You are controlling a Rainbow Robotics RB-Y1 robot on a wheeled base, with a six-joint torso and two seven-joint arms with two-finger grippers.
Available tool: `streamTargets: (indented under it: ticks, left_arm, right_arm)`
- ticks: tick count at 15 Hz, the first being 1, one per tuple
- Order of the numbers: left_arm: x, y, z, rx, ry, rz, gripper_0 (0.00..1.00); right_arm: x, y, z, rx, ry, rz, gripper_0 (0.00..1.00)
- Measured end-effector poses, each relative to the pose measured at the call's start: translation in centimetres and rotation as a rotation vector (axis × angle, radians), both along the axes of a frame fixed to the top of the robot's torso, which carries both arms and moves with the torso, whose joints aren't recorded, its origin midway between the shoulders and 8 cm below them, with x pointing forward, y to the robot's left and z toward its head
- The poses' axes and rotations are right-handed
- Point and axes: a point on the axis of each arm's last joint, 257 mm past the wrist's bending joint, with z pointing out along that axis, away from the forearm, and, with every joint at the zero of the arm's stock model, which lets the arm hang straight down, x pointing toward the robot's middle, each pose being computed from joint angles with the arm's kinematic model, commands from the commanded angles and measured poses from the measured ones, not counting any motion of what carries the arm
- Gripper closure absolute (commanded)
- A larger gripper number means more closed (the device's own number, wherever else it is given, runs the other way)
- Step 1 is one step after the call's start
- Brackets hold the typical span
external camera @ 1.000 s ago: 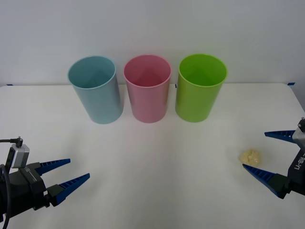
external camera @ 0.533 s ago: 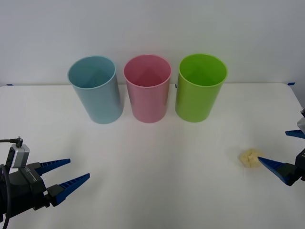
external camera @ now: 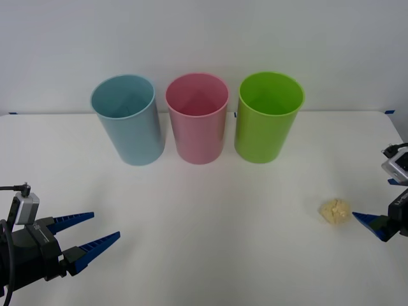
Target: Put cans in the blue bin and PET bottles in the pink bin and trash in the green bin.
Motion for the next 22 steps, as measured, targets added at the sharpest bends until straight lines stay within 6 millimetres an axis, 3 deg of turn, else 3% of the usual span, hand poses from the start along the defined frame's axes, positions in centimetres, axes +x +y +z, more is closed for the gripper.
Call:
streamTargets:
  ticks: [8,22]
  left_arm:
    - [0.0,0.0,0.0,0.0,0.0,0.0,0.0]
    - [0.0,0.0,0.0,0.0,0.0,0.0,0.0]
  right_arm:
    - [2.2,-0.8,-4.3,-0.031,0.11,-0.022,0.0]
    - [4.9,-0.4,-9.4,-0.003,0.266,-0.026,0.0]
